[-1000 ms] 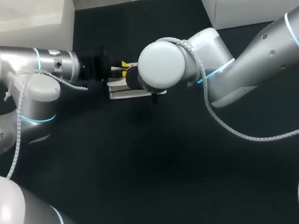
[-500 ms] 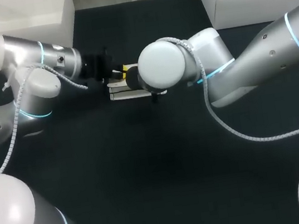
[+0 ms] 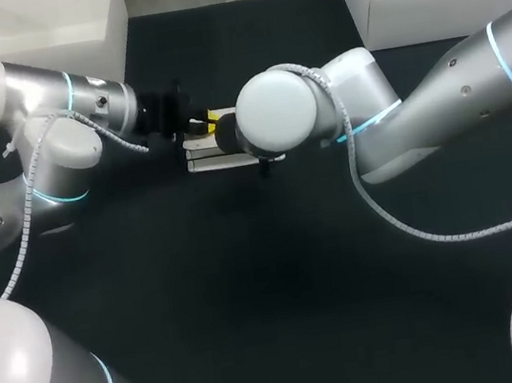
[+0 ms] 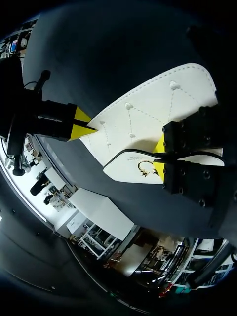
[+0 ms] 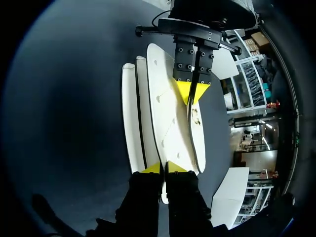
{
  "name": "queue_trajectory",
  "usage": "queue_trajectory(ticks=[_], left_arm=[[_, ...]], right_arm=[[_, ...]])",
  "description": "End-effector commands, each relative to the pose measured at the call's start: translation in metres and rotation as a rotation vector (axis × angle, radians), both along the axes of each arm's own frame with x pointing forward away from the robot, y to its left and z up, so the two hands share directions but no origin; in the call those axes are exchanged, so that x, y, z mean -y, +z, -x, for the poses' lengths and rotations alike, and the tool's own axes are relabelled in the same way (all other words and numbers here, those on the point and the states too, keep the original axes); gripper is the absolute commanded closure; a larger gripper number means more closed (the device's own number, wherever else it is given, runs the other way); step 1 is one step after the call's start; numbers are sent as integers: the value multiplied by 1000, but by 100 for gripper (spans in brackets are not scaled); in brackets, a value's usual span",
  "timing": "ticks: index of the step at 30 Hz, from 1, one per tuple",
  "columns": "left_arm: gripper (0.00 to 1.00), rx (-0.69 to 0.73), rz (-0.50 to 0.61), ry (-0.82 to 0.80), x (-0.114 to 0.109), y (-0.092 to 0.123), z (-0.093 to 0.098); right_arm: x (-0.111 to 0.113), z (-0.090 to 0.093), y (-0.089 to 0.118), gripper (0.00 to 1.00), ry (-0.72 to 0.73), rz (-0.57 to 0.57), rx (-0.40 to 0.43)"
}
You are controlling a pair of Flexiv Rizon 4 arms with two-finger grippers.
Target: Pick up the bag, open it, inspect its contents, close it, and place it on the opposite side
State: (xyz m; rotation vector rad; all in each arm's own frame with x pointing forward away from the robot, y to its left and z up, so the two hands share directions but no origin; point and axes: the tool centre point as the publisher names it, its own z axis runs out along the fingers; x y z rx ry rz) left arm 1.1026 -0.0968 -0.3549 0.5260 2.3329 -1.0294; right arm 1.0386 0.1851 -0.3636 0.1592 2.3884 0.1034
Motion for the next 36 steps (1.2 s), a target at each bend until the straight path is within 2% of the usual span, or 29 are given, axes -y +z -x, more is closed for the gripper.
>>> queue_trajectory(ticks=[1, 5, 7, 8, 10, 12, 13, 14, 15, 19, 29, 36], left_arm=[[100, 11, 12, -31, 3, -1, 11], [100, 22, 0, -46, 7, 0, 16], [77, 24, 3, -40, 6, 1, 13], [71, 27, 6, -35, 5, 2, 11], [69, 31, 12, -28, 4, 4, 9], [76, 38, 17, -27, 4, 6, 7], [84, 41, 18, -27, 4, 7, 7], [96, 44, 18, -28, 6, 7, 6], [100, 46, 17, -30, 7, 8, 5], [100, 56, 6, -49, 10, 6, 3], [100, 47, 15, -44, -15, 3, -3], [100, 55, 30, -44, 2, 5, -3]], right_arm=[[0, 0, -1, 100, -1, 0, 1], [0, 0, -1, 100, -1, 0, 1], [0, 0, -1, 100, -1, 0, 1], [0, 0, -1, 100, -1, 0, 1], [0, 0, -1, 100, -1, 0, 1], [0, 0, -1, 100, -1, 0, 1], [0, 0, -1, 100, -1, 0, 1], [0, 0, -1, 100, -1, 0, 1], [0, 0, -1, 100, -1, 0, 1], [0, 0, -1, 100, -1, 0, 1], [0, 0, -1, 100, -1, 0, 1], [0, 0, -1, 100, -1, 0, 1]])
